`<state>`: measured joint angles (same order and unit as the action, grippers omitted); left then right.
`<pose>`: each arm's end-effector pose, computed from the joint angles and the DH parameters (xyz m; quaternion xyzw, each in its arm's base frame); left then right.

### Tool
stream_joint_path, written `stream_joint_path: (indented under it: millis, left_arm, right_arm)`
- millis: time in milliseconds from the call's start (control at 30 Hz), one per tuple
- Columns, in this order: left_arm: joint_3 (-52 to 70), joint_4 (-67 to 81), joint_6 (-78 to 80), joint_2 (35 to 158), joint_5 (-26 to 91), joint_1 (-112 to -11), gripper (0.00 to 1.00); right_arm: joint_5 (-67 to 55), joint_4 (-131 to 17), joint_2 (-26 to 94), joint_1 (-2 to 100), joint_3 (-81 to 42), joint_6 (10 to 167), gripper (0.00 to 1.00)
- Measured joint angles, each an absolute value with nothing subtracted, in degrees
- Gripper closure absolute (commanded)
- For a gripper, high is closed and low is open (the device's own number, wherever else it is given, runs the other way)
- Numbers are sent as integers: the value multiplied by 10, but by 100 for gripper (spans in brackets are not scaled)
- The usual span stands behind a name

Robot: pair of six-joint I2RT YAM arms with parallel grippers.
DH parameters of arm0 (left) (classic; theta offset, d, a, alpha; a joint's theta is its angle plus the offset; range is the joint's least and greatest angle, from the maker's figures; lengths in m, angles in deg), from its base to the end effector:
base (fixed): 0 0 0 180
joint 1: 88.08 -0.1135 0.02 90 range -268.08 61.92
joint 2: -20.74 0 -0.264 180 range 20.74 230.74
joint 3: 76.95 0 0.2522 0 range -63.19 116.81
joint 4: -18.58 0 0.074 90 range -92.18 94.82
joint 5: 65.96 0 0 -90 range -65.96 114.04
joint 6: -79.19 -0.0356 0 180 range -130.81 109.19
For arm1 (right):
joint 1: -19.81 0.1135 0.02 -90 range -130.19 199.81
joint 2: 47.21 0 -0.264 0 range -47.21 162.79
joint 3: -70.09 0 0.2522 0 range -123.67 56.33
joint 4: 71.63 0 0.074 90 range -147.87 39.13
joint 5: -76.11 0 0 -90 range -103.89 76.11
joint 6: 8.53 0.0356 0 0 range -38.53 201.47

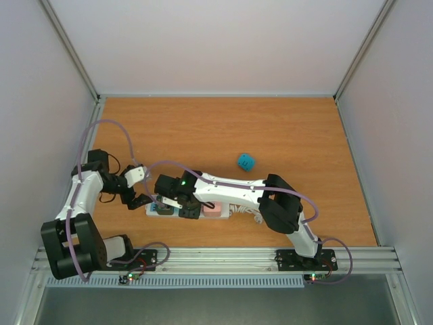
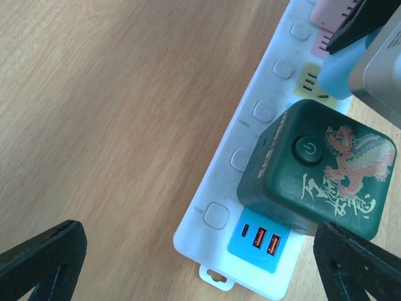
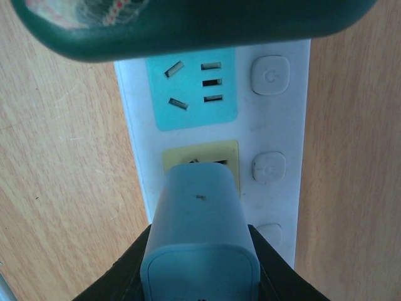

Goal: Insert the plug

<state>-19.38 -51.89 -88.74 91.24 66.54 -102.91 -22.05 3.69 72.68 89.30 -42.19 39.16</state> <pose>0.1891 0.0252 0.2063 0.5046 0.7820 -0.2108 0.2990 0.1501 0.3869 0.2006 -0.8219 0.5618 -0.0546 0.0765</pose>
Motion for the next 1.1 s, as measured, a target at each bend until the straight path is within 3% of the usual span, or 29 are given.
stream_joint_path:
  millis: [1100]
  left_arm:
    - [-192, -539, -926, 928, 674, -1046, 0]
  right_arm:
    - [-246, 20, 740, 892, -425, 380, 99]
